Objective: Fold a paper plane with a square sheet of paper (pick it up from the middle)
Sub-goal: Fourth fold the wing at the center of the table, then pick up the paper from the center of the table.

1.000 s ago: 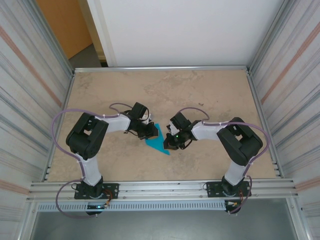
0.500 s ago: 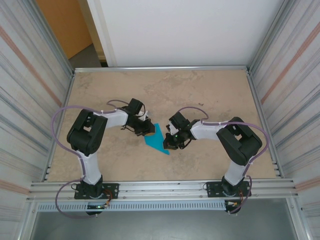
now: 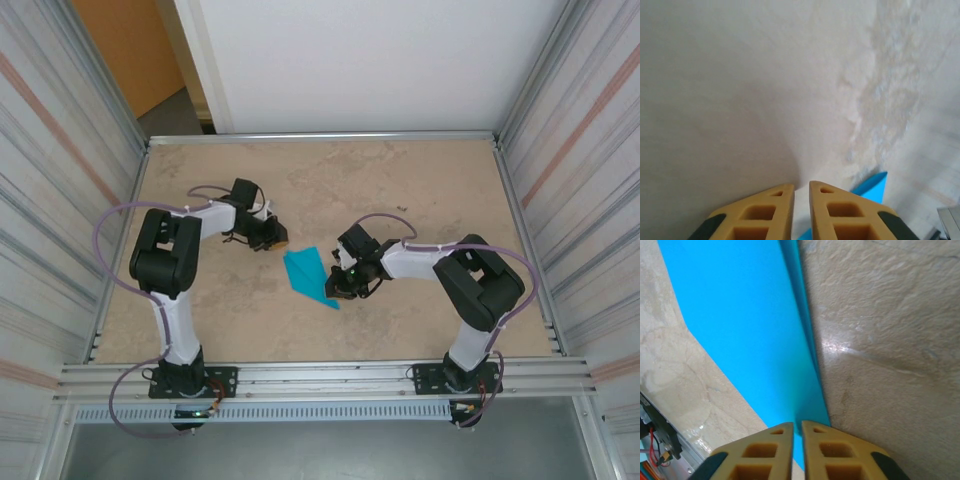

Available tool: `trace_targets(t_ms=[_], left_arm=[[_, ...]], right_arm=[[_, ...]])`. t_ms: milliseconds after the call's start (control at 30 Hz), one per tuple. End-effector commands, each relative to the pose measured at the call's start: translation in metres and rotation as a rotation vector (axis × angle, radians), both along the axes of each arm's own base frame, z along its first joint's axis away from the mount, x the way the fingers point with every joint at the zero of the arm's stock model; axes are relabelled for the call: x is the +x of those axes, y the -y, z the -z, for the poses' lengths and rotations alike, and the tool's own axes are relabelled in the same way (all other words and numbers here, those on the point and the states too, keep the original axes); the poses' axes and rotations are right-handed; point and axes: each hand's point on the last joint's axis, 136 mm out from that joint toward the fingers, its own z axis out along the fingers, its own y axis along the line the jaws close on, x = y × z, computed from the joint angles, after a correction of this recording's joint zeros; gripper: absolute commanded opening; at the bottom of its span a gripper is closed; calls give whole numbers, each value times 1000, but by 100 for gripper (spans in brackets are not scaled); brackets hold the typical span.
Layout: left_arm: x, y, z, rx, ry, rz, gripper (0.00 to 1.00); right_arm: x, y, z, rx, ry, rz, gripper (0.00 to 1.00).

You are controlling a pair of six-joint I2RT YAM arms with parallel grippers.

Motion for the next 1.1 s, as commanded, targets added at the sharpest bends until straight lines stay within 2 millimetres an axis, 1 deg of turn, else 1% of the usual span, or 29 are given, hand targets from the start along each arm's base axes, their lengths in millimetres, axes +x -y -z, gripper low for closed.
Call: trace_targets(t_ms=[0, 67, 133, 167, 233, 333, 367, 467, 533, 633, 800, 833, 900, 933, 1000, 1067], left_arm=[[13, -17, -37, 53, 102, -45, 19], [10, -17, -63, 28, 145, -67, 22], [2, -20, -80, 14, 176, -93, 27], [-5, -22, -86, 6, 183, -106, 30], [-18, -24, -93, -20, 192, -133, 35], [-40, -27, -97, -64, 189, -172, 46], [-47, -27, -97, -82, 183, -186, 49], [-67, -24, -92, -147, 156, -217, 54], [-77, -22, -87, -183, 140, -231, 55], [-89, -19, -78, -204, 125, -240, 57], [-98, -12, -70, -230, 112, -222, 59], [-99, -11, -70, -235, 112, -219, 59], [-99, -10, -69, -239, 115, -217, 59], [-99, -9, -69, -244, 117, -211, 59], [-99, -7, -71, -254, 122, -199, 59], [-99, -5, -74, -266, 130, -191, 59]], right_arm=[[13, -2, -16, 7, 37, 57, 22], [32, -19, -50, 98, 132, 69, 27], [44, -22, -69, 131, 201, 83, 33], [51, -20, -74, 133, 234, 93, 36], [62, -9, -73, 114, 273, 120, 41], [73, 2, -68, 110, 283, 117, 44], [75, 4, -66, 110, 287, 100, 45], [74, -2, -63, 120, 293, -9, 45], [69, -10, -62, 142, 284, -97, 44], [66, -16, -54, 158, 267, -175, 43], [62, -24, -44, 192, 240, -240, 40], [63, -24, -42, 188, 241, -242, 37], [66, -25, -38, 187, 227, -235, 27], [68, -27, -37, 193, 220, -229, 23], [71, -29, -39, 204, 218, -222, 17], [74, -30, -44, 218, 228, -208, 11]])
